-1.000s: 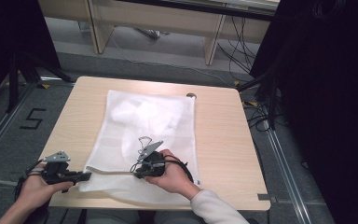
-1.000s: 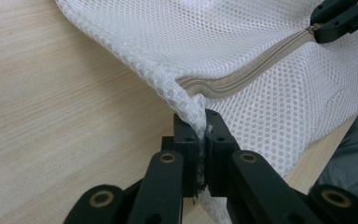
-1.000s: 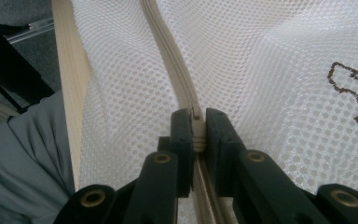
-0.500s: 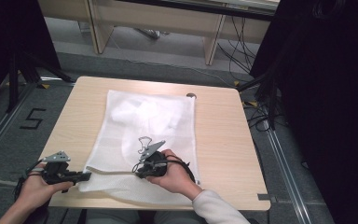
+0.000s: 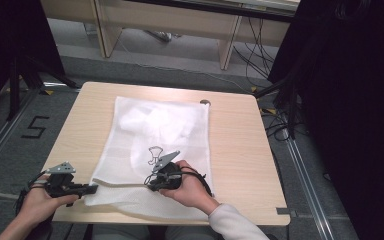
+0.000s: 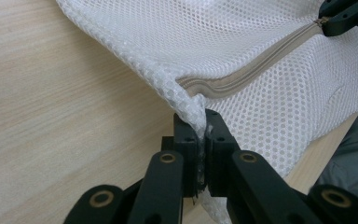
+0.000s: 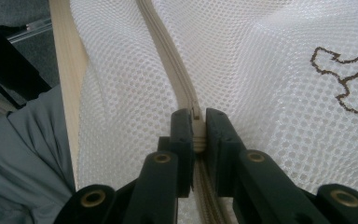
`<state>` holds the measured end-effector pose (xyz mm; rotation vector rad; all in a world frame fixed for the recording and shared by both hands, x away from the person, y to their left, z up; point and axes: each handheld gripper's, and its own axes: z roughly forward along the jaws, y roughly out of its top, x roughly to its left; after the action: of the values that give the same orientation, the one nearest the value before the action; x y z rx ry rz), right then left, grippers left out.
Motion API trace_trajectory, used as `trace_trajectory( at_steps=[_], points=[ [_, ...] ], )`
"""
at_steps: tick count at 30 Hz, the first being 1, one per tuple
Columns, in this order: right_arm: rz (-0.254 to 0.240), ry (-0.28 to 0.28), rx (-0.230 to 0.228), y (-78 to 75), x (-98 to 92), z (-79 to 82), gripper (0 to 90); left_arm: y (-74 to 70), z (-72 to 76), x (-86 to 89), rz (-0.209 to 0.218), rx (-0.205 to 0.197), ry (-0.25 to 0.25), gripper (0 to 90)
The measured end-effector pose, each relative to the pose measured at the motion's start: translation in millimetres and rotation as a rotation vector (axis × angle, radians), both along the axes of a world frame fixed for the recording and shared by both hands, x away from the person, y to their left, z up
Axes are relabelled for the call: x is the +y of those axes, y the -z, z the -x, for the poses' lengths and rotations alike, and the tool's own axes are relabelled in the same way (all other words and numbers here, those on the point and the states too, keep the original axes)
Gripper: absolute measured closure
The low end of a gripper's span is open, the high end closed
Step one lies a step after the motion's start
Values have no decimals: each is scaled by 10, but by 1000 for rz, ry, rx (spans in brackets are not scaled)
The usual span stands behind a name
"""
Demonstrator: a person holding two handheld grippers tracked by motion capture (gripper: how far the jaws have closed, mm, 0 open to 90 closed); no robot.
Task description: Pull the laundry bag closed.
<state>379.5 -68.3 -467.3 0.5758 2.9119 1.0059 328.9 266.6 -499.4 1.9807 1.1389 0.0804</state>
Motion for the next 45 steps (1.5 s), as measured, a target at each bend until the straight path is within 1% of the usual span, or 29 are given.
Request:
trace_trajectory(
  at_steps=[6,7,8,11,16,18,19,20,22,23,25,26,27,28,30,31,33,34,36,37,38,39,40,41,42,43,44,45],
  points=[
    [1,1,-3,-3,-11,2,826,2,-3,1,7,4,4,853],
    [0,1,0,-2,-13,3,827,4,-5,3,10,4,7,853],
    [-12,-8,-7,8,-12,-3,826,0,-4,3,6,3,6,853],
    [-14,-8,-6,7,-17,-3,827,1,-5,2,6,5,6,853],
    [-6,-8,-7,0,-43,-7,826,3,-6,3,5,5,3,853],
    [0,14,8,-6,-60,6,827,2,-4,2,2,5,1,853],
    [-5,4,4,0,-65,0,827,1,-4,2,2,5,1,853],
    [-11,9,6,7,-65,4,826,4,-6,1,6,6,3,853],
    [2,12,1,-3,-77,6,826,2,-3,2,1,5,0,853],
    [-5,23,11,1,-76,14,826,1,-3,2,0,4,-2,853],
    [-4,22,2,-2,-83,12,827,5,-7,3,8,6,5,854],
    [-4,22,1,-3,-86,11,826,2,-5,3,3,5,2,853],
    [-3,16,11,-8,-91,10,826,1,-4,2,1,5,-1,853],
    [-4,8,4,-6,-95,2,827,5,-7,3,8,7,6,853],
    [-4,14,4,-3,-107,-2,826,3,-5,1,3,5,2,853],
    [-5,29,16,-2,-109,11,826,2,-3,-1,2,5,-1,853],
    [-3,20,9,0,-120,2,826,3,-1,-3,1,1,-5,853],
    [-6,27,9,4,-122,7,826,2,-1,-3,1,3,-4,853],
    [10,15,-15,-4,-140,-13,826,0,-2,0,-3,3,1,853],
    [1,3,-9,-5,-137,-10,827,1,-2,1,-2,3,0,853],
    [-11,5,-12,2,-138,-13,826,2,-1,0,-3,1,-1,853],
    [0,6,-16,-2,-146,-14,827,3,-1,-2,-1,0,-3,853],
    [-3,6,-15,-2,-149,-14,827,1,-1,-1,-1,2,-1,853],
    [0,22,-13,-1,-155,-9,826,0,-2,0,-3,2,0,853],
    [3,17,-12,-7,-164,-11,827,9,-6,-1,11,3,2,853],
    [5,19,-13,-11,-169,-13,827,6,-8,2,8,7,5,853],
    [0,10,-16,-9,-171,-17,827,3,-3,-1,1,4,-2,853],
    [-3,9,-14,-7,-169,-13,826,6,-7,3,9,7,6,853]
  ],
)
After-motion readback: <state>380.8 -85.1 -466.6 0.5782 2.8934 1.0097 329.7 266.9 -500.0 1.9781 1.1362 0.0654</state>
